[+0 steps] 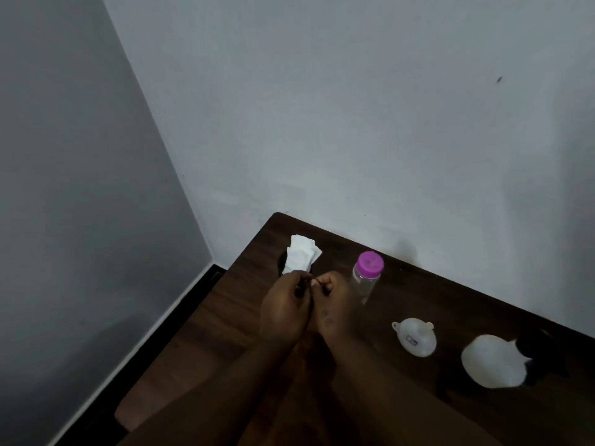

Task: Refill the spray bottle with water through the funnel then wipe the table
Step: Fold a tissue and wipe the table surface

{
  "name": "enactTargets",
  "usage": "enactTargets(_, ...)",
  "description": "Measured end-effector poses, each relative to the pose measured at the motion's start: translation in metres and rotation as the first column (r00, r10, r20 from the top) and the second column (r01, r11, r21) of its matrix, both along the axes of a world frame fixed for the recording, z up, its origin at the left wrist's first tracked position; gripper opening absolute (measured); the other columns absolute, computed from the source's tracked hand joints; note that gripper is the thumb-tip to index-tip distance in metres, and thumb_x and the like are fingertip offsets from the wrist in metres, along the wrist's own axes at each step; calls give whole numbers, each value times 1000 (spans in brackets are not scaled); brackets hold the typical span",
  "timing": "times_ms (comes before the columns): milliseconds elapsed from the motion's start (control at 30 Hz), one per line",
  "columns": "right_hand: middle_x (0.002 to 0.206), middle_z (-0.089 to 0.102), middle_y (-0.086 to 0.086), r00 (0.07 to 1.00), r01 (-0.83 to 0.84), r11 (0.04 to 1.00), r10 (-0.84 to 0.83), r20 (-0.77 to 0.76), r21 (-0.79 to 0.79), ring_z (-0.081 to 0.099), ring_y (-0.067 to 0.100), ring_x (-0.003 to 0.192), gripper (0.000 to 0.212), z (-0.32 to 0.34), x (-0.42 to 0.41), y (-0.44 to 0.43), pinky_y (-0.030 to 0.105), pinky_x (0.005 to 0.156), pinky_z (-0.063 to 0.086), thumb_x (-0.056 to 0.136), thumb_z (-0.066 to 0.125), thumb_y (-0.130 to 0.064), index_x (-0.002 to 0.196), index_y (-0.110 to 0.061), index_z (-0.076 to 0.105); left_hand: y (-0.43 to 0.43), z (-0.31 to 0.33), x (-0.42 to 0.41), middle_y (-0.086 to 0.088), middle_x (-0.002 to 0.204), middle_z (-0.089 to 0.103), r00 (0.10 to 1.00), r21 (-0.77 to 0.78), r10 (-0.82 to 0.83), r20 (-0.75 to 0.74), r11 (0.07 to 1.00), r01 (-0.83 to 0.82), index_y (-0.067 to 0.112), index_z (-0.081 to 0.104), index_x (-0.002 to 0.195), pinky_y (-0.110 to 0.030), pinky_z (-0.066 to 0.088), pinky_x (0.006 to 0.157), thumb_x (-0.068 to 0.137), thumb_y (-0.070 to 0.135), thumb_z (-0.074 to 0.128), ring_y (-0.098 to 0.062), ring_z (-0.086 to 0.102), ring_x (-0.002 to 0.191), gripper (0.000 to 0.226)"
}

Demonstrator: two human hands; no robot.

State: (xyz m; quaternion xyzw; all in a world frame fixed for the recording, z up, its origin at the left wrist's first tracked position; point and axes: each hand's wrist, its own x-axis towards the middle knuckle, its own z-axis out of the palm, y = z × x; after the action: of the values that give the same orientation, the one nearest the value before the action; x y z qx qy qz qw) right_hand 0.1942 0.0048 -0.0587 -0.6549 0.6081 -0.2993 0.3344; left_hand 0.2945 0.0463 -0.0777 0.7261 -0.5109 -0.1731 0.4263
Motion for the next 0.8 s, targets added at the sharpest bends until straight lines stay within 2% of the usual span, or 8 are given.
enactTargets(133,82,64,-11,997,58,998,-60,-48,-41,60,8,78,4,-8,23,-24,34,71,55,91,63,-24,89,-27,63,-35,-10,35,8,108,68,997,32,35,65,999,-38,24,65,118,-22,53,74,93,29,67,-6,65,88,26)
enactTargets(267,86,65,-8,988,86,992,-96,-117,-94,60,11,81,3,-16,36,-41,25,65,47,91,64,-22,93,-24,63,-66,-16,64,3,116,61,979,15,-21,203,1000,18,22,64,120,-31,54,74,89,24,68,-17,63,98,31)
enactTargets(433,89,66,-8,978,100,989,-118,-170,-112,62,13,85,4,-22,45,-50,35,72,54,90,64,-28,95,-27,63,-78,-26,73,-2,119,60,951,77,-101,293,994,82,18,66,121,-34,55,77,91,24,67,-20,61,105,30)
enactTargets(533,91,66,-8,976,92,989,-112,-186,-113,62,12,86,6,-21,46,-53,33,72,53,91,64,-28,96,-27,63,-77,-31,75,-1,109,60,950,65,-114,291,993,99,16,69,107,-32,53,71,90,21,69,-19,61,97,18)
enactTargets(633,96,66,-8,970,71,989,-100,-223,-132,60,10,87,12,-21,47,-55,26,72,48,89,67,-28,101,-26,64,-73,-30,77,0,104,60,943,56,-109,314,994,97,16,67,95,-34,53,65,88,20,70,-17,59,92,9)
enactTargets(733,109,64,-5,967,-14,986,-29,-252,-166,62,14,94,23,-21,46,-52,30,78,51,87,68,-25,109,-26,66,-66,-30,79,1,104,61,936,58,-118,332,993,105,18,68,94,-28,49,63,87,20,72,-16,59,92,8)
enactTargets(800,113,61,-5,945,-102,981,45,-323,-163,61,15,96,24,-20,47,-49,33,78,53,88,66,-26,111,-28,66,-63,-32,81,1,104,64,937,61,-120,329,993,105,19,70,96,-22,44,64,87,21,74,-16,60,93,10)
